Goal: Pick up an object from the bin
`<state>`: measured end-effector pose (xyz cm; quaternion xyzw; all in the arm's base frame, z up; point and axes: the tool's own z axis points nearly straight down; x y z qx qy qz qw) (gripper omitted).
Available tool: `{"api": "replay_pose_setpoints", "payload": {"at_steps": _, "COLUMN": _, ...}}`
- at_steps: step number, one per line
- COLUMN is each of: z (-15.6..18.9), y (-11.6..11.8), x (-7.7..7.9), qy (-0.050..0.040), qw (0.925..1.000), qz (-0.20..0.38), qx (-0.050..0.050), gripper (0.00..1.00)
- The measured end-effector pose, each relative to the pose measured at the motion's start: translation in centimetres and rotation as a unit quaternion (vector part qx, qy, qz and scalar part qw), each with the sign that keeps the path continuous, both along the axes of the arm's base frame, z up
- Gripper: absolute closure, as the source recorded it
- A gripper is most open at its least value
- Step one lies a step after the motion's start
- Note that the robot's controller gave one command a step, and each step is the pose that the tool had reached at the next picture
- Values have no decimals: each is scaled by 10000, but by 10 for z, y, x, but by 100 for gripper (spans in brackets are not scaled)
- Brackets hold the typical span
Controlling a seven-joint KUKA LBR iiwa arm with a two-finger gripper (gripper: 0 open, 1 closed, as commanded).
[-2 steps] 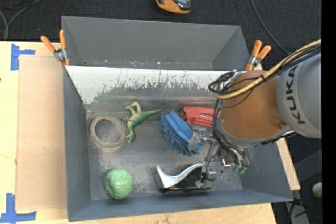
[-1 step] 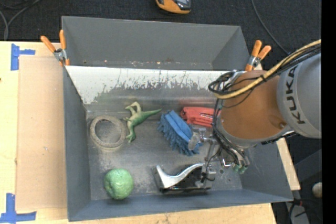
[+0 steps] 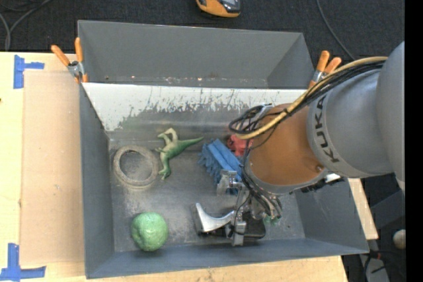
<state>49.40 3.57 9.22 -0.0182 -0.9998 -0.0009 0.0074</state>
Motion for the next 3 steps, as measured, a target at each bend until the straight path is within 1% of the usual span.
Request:
{"api": "replay_pose_setpoints", "payload": {"at_steps": 1, "z": 6, "y": -8, "x": 32, "qy": -64, "qw": 9930, "qz": 1183, "qx": 0, "gripper": 100}}
{"api": "replay_pose_setpoints", "payload": {"at_steps": 2, "z": 6, "y": -8, "x": 32, "qy": -64, "qw": 9930, "qz": 1179, "qx": 0, "gripper": 100}}
{"api": "replay_pose_setpoints", "payload": {"at_steps": 3, "z": 17, "y": -9, "x": 32, "qy": -34, "qw": 9929, "qz": 1189, "qx": 5, "gripper": 100}}
